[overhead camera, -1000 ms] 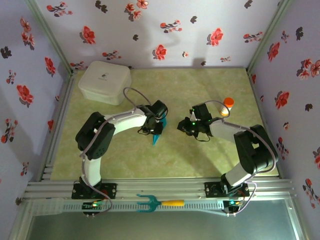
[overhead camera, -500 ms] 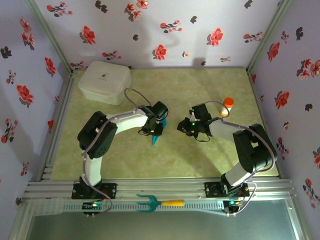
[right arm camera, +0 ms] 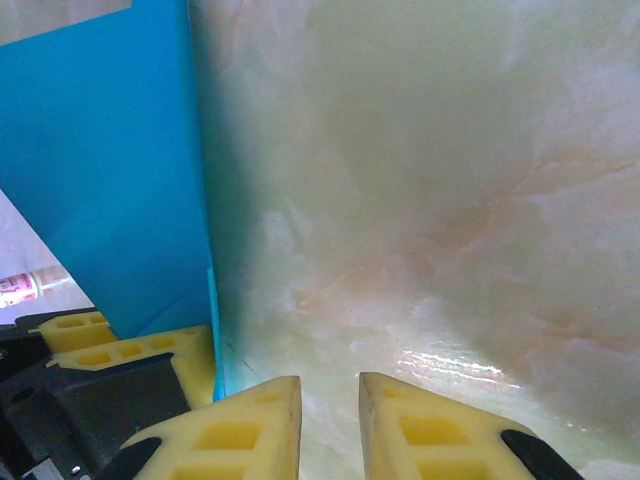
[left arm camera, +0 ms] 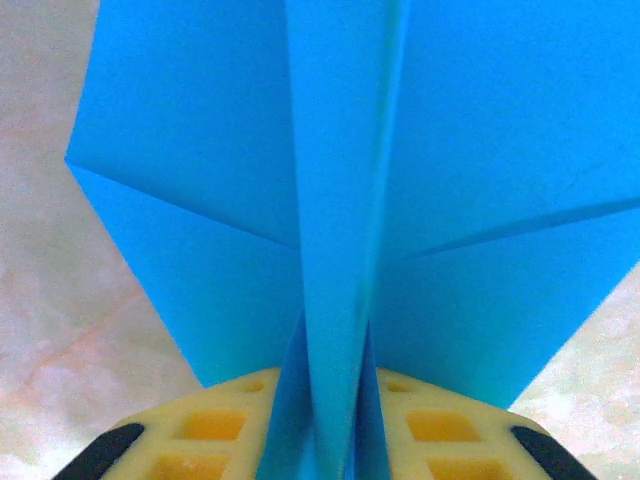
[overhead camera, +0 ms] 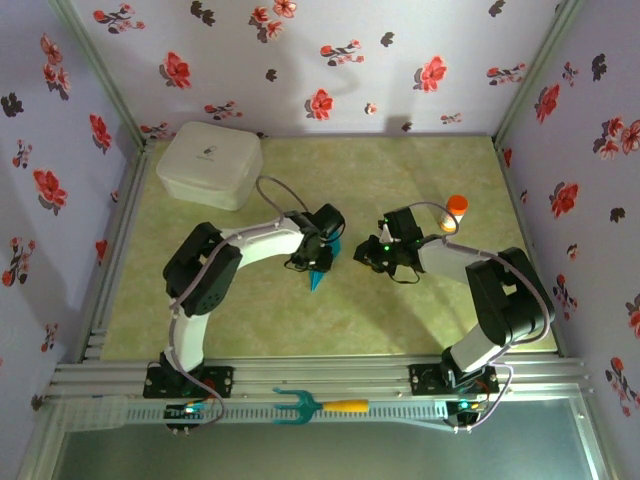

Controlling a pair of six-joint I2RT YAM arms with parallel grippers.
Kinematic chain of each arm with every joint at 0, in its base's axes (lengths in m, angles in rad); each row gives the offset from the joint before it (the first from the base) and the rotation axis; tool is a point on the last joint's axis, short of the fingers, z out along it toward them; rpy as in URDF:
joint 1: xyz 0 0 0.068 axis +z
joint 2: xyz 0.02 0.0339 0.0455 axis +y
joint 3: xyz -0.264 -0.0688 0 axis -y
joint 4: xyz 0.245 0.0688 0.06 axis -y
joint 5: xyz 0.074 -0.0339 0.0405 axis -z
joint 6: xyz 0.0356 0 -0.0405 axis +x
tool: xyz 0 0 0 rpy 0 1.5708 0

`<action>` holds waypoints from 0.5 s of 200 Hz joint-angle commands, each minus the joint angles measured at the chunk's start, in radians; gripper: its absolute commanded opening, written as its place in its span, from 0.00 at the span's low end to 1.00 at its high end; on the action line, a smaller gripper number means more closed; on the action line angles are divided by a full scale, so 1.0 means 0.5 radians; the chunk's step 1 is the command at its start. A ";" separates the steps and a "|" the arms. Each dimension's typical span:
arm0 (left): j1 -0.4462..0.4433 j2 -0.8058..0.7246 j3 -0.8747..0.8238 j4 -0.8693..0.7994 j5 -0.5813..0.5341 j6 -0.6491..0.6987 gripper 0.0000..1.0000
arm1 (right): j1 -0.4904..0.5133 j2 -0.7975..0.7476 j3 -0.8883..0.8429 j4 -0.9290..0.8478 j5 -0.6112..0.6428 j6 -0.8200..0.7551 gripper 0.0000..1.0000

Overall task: Fold a paper plane with a square sheet of paper (pick it up from the middle)
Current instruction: Move a paper plane to the center of the table.

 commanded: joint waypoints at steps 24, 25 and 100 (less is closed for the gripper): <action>-0.054 0.125 0.123 -0.277 -0.212 -0.223 0.29 | 0.015 -0.069 0.036 -0.103 0.046 -0.066 0.24; -0.057 0.127 0.127 -0.280 -0.216 -0.225 0.29 | 0.015 -0.070 0.036 -0.107 0.050 -0.069 0.24; -0.135 0.246 0.328 -0.479 -0.272 -0.429 0.35 | 0.012 -0.132 0.017 -0.173 0.045 -0.169 0.25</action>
